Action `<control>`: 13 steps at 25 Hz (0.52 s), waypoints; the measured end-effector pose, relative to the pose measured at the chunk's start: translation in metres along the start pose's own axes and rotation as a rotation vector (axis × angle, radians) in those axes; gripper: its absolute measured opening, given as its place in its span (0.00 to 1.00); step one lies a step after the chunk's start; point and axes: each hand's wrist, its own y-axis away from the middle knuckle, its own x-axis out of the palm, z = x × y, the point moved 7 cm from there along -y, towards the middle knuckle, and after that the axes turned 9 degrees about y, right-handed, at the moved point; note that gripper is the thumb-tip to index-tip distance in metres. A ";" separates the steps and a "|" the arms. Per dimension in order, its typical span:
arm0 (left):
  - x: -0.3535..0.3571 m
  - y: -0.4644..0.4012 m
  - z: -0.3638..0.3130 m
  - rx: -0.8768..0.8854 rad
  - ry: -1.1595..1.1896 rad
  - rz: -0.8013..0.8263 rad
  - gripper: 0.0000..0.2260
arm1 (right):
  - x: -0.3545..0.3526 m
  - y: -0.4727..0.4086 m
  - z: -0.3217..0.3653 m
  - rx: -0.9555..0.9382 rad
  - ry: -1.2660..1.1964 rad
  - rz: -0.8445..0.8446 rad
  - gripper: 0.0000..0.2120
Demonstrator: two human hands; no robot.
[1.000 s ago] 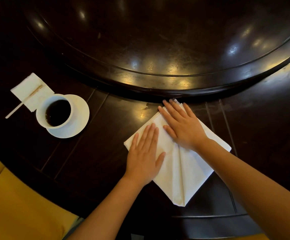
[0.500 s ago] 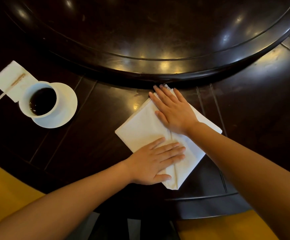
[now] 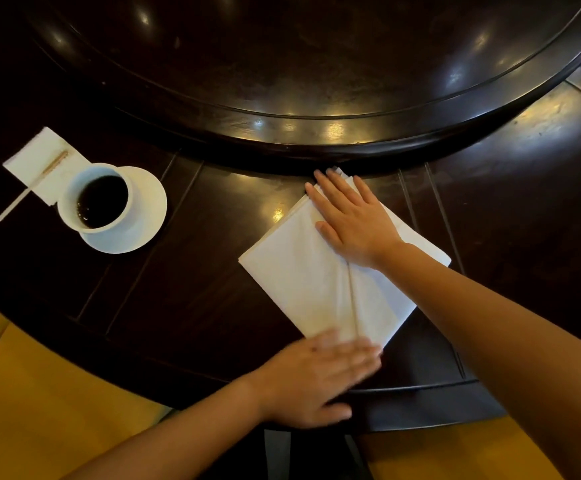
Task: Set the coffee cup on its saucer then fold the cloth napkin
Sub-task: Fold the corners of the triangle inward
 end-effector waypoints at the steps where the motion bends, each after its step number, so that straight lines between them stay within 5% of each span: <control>1: -0.019 -0.002 0.021 -0.164 -0.009 -0.165 0.28 | 0.000 0.004 0.003 0.005 -0.005 -0.006 0.29; 3: -0.060 0.005 0.074 -0.624 -0.062 -0.453 0.27 | -0.001 0.014 0.016 0.007 -0.051 -0.020 0.29; 5: -0.081 0.012 0.108 -0.929 0.014 -0.493 0.27 | -0.005 0.026 0.026 0.061 -0.127 -0.053 0.28; 10: -0.087 0.005 0.123 -1.041 -0.007 -0.346 0.22 | -0.021 0.069 -0.007 0.607 -0.281 -0.145 0.25; 13: -0.091 0.007 0.126 -1.093 0.065 -0.371 0.19 | -0.020 0.082 -0.016 0.666 -0.262 -0.070 0.19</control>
